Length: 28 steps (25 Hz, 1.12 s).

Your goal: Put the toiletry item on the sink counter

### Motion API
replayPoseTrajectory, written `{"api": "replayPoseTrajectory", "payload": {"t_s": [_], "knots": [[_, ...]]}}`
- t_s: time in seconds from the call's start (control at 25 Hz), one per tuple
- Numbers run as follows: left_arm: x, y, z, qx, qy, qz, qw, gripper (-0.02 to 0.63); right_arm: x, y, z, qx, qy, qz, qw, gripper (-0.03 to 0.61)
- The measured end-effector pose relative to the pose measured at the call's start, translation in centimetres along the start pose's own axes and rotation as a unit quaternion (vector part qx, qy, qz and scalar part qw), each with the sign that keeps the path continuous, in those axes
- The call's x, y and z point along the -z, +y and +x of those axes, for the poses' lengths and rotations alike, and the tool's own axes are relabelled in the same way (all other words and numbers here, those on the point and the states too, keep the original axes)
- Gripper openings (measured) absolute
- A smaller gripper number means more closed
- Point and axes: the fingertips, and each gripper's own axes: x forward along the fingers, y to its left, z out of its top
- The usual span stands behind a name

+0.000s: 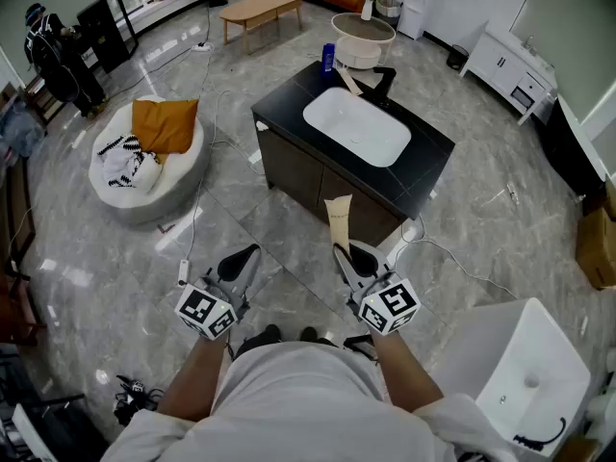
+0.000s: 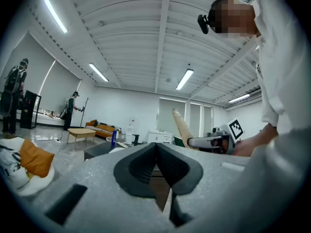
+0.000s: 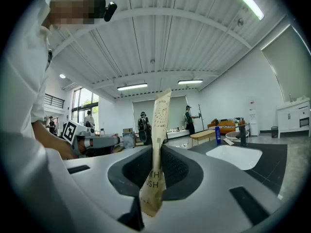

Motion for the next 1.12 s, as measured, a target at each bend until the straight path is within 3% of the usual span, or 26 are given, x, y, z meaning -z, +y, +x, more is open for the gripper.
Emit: {"api": "replayPoseTrajectory", "payload": {"t_s": [0.36,0.64,0.88,1.12], "knots": [[0.7,-0.5,0.9,-0.012,0.003,0.002,0.9999,0.015,0.3,-1.2,-0.6,-0.012,-0.004,0.001,1.0,0.049],[1.9,0.5,1.2,-0.032,0.019,-0.004,0.9993,0.015,1.3,-3.1,0.2,-0.015,-0.003,0.03,0.999,0.049],[2.8,4.5,3.7,-0.037,0.015,-0.022,0.999,0.015,1.7,-5.3,4.3,-0.029,0.005,0.038,0.999,0.049],[2.4,11.5,8.0,-0.027,0.012,-0.032,0.9991,0.015,1.0,-9.2,11.1,-0.018,0.019,0.045,0.999,0.049]]}}
